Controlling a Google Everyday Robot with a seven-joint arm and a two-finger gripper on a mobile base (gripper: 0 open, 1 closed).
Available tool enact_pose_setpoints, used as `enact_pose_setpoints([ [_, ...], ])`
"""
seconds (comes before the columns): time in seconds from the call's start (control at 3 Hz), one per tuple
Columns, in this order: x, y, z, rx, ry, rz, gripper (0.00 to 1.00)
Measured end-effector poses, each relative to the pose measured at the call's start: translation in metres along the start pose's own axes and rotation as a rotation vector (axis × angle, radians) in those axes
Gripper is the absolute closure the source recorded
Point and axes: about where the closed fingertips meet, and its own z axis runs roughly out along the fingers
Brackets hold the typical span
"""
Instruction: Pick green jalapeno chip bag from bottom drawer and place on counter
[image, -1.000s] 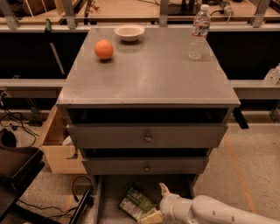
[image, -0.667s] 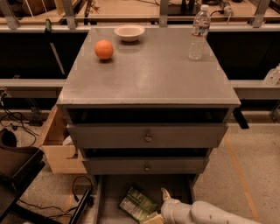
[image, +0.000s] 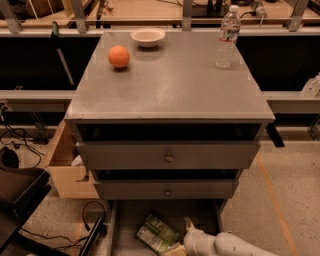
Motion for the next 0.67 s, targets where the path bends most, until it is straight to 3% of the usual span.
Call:
enact_pose_setpoints([
  [0.67, -0.005, 0.014, 0.032, -0.047, -0.020, -0.009, 0.00],
])
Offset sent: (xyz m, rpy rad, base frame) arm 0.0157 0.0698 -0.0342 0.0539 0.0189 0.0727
